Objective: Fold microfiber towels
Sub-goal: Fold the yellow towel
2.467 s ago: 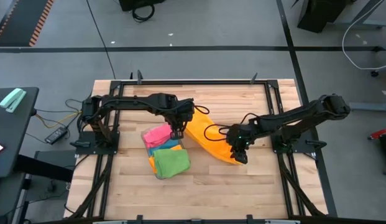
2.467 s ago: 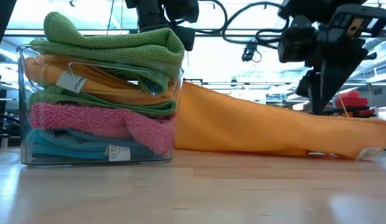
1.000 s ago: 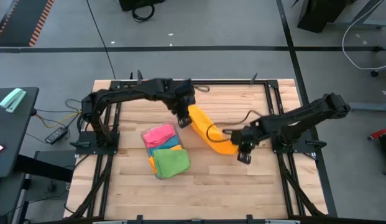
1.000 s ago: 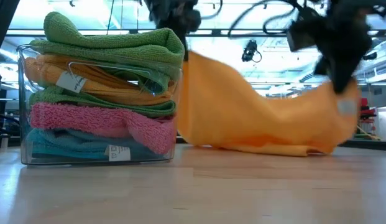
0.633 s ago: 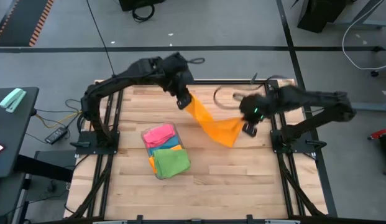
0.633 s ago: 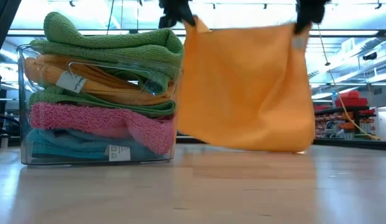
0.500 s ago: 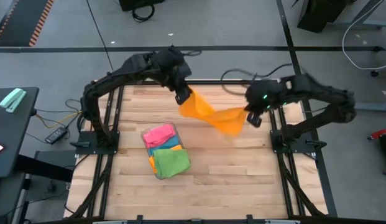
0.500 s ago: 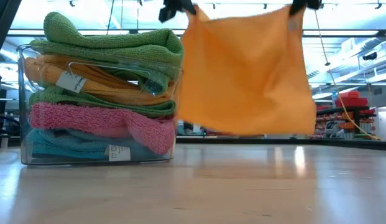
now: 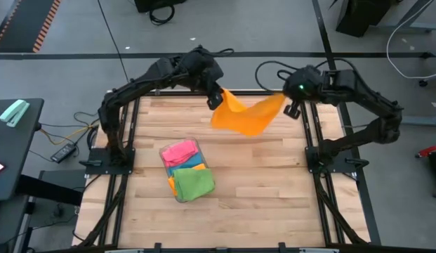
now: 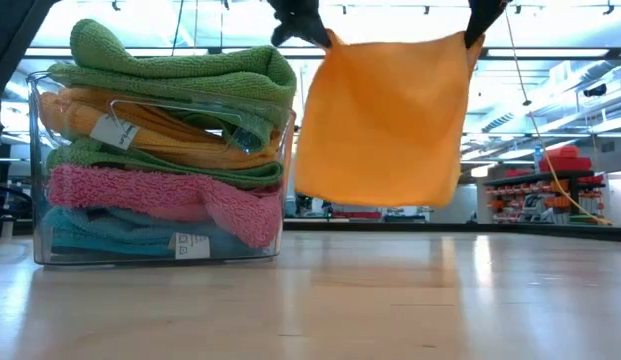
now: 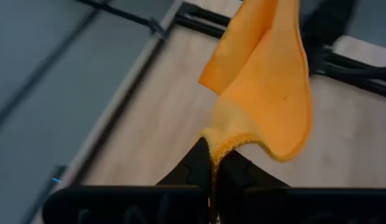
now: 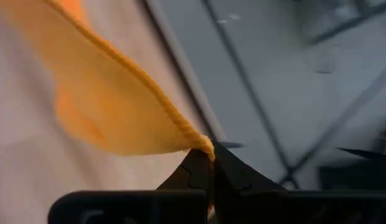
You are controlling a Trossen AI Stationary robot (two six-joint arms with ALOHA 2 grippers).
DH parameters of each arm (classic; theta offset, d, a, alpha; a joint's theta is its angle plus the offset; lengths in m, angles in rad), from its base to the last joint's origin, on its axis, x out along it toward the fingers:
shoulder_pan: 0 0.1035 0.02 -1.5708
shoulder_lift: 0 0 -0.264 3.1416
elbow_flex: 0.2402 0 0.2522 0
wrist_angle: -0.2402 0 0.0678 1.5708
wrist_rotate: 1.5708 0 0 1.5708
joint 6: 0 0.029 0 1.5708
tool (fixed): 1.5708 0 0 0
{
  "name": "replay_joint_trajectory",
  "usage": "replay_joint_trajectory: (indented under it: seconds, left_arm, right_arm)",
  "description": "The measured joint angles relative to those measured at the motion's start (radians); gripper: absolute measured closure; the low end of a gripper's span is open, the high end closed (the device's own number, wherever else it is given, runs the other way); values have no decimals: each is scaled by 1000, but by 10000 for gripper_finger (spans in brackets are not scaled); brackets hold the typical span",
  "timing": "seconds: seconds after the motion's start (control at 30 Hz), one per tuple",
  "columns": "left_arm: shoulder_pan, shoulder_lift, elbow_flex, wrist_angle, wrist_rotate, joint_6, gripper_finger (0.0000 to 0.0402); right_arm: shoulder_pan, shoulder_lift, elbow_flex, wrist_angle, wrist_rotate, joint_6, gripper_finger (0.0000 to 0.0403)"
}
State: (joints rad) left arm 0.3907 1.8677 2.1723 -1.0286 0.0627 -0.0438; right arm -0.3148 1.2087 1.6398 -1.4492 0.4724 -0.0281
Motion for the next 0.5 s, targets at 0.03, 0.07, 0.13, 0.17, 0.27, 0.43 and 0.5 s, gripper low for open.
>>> replay_joint_trajectory:
  seconds: [0.03, 0.07, 0.13, 0.17, 0.27, 0.43, 0.5]
  left_arm:
    - [2, 6, 0, 19, -28, 23, 389]
    - [5, 14, 0, 41, -58, 51, 392]
    - [12, 19, 0, 76, -112, 107, 394]
    - [15, 19, 0, 98, -137, 129, 394]
    - [15, 19, 0, 144, -179, 181, 382]
    - [-20, 29, 1, 54, -175, 220, 372]
    - [-44, 49, 1, -16, -158, 213, 379]
  right_arm:
    - [-18, 1, 0, 11, 34, -25, 396]
    - [-37, 2, 0, 23, 60, -49, 396]
    - [-72, 1, 0, 43, 78, -91, 396]
    - [-85, 0, 0, 47, 78, -101, 396]
    - [-113, 1, 0, 34, 43, -106, 396]
    - [-113, -3, -103, 33, -65, -41, 396]
    - [-96, -5, -181, 36, -121, -12, 396]
